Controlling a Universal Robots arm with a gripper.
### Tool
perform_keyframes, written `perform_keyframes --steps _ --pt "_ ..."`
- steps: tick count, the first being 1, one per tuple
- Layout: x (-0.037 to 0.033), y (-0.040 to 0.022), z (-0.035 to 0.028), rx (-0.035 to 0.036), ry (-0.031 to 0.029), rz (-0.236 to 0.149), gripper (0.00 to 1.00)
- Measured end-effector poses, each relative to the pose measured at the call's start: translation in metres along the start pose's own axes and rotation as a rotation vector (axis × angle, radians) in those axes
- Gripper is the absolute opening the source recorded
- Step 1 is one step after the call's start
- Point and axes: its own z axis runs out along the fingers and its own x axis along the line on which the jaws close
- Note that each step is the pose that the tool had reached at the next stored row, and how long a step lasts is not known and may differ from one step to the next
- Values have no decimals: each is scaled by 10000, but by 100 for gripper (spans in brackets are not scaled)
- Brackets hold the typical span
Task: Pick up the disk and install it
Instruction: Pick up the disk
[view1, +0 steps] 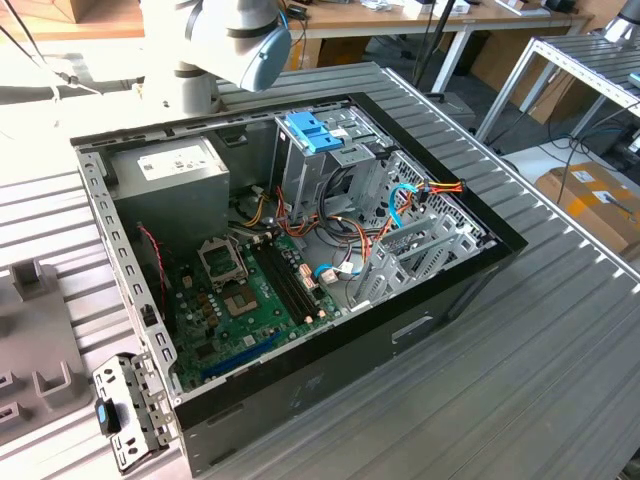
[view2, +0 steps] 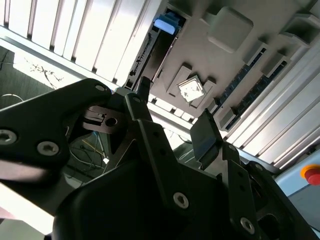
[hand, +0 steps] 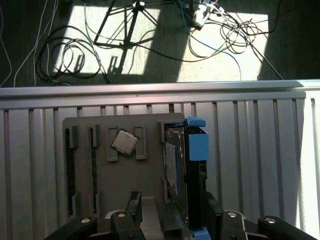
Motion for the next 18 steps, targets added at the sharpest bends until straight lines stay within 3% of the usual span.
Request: perform_keyframes --steps 18 --pt "-37 69 34 -2 1 1 60"
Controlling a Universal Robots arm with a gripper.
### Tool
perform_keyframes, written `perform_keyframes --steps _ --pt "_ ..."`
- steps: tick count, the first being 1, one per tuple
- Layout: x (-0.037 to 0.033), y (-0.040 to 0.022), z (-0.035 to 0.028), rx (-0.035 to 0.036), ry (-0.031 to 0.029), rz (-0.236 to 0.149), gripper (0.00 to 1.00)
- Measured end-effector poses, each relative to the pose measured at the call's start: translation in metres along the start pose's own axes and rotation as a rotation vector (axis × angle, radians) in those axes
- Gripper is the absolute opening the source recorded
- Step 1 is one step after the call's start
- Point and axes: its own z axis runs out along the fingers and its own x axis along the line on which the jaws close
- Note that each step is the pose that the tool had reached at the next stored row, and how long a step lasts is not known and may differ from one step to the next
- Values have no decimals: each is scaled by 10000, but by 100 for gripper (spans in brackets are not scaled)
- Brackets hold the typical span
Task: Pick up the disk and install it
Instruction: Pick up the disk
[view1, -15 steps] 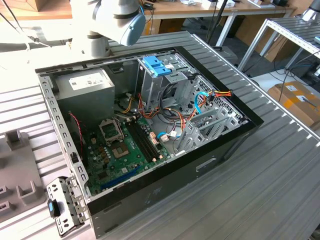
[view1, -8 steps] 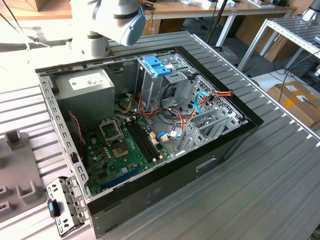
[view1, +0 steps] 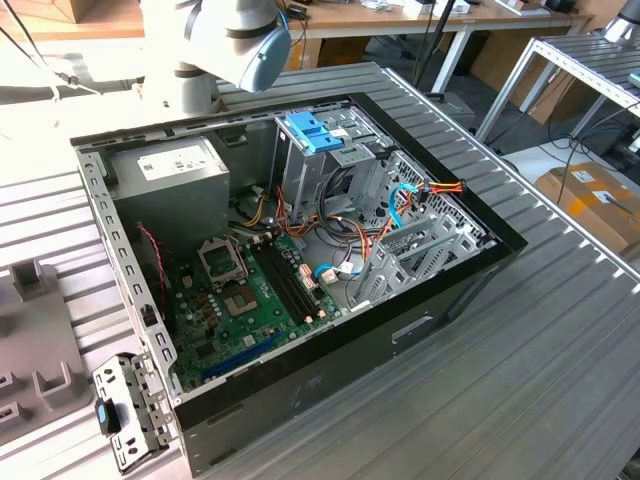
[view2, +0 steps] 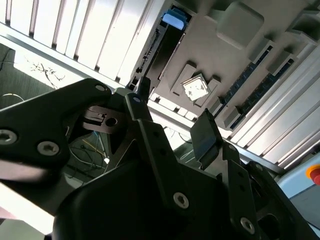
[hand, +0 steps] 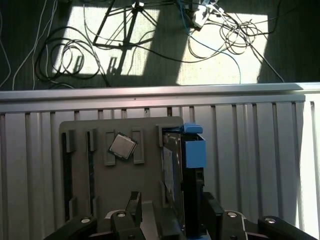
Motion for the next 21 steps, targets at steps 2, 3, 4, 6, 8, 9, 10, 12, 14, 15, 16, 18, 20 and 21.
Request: perform_keyframes --steps 2,3,4,6,8,9,10,12,14,15,16,18,20,21 --pt "-9 8 4 1 -1 -1 60" --pt "-19 15 9 3 -2 -1 60" --pt "-29 19 10 2 -1 -1 60" --pt "-39 29 14 1 -1 -1 60" --pt "-54 38 19 3 -2 0 60" --pt "-60 42 21 2 -1 -1 60" --pt "-64 44 23 3 -1 -1 60" --pt "-74 49 26 2 -1 -1 60" --pt "-80 54 29 2 -1 -1 60" --pt "-83 56 30 1 -1 -1 60" --pt "-86 59 31 1 -1 -1 60" --pt "-94 66 33 0 0 0 60" --pt "-101 73 36 0 0 0 60" --pt "-108 79 40 1 -1 0 60"
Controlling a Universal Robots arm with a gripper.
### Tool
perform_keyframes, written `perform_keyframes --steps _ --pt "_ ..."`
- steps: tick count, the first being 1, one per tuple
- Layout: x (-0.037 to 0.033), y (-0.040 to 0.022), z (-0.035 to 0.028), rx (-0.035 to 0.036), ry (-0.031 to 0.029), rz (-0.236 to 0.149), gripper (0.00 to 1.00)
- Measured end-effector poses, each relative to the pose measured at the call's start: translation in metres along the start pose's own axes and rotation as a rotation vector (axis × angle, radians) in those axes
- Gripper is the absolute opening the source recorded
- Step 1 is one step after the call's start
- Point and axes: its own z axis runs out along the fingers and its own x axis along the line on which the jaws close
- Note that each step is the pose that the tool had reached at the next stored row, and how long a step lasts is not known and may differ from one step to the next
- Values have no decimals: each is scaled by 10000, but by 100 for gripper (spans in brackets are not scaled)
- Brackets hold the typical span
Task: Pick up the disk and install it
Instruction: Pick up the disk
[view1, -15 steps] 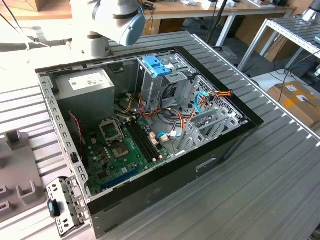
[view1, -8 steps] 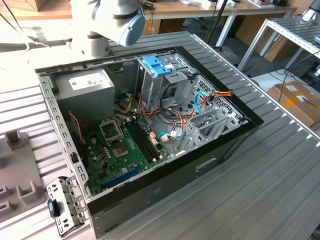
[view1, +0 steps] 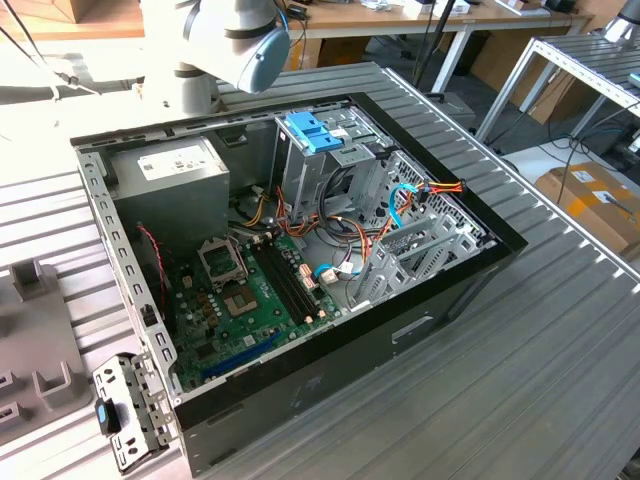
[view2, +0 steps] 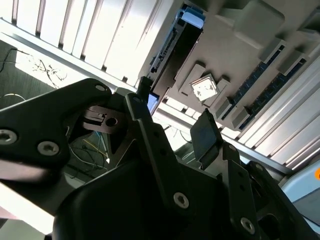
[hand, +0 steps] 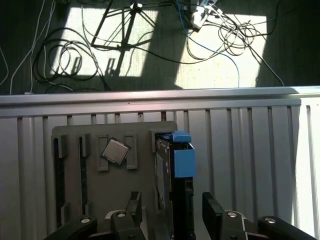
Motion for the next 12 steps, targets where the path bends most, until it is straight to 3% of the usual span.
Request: perform_keyframes --steps 12 --pt "-43 39 22 0 0 0 60"
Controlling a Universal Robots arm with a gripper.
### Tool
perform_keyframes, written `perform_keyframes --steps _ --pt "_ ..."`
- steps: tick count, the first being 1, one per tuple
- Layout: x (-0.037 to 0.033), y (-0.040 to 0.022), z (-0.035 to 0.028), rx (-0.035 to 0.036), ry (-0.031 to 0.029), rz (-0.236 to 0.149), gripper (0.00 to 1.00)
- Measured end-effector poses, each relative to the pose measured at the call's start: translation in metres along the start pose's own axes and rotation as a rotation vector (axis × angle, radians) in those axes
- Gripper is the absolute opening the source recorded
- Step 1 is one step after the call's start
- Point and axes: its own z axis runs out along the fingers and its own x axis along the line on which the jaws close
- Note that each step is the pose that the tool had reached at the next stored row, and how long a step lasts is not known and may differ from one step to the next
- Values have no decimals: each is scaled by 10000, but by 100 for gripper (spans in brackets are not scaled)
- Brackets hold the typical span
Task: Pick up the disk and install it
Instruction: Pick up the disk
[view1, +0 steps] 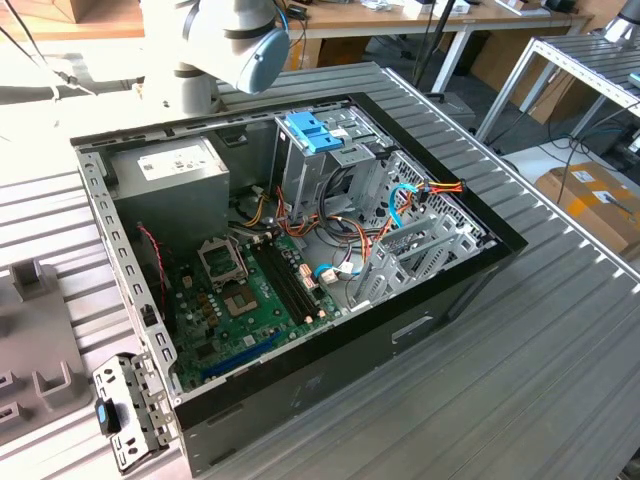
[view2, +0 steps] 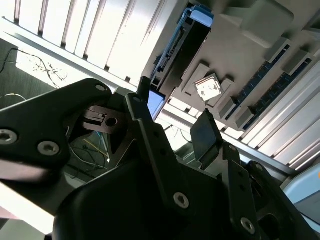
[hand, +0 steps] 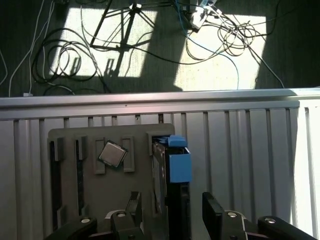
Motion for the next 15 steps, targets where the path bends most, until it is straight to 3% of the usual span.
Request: perform_keyframes --steps 15 --pt "-63 60 34 0 0 0 60"
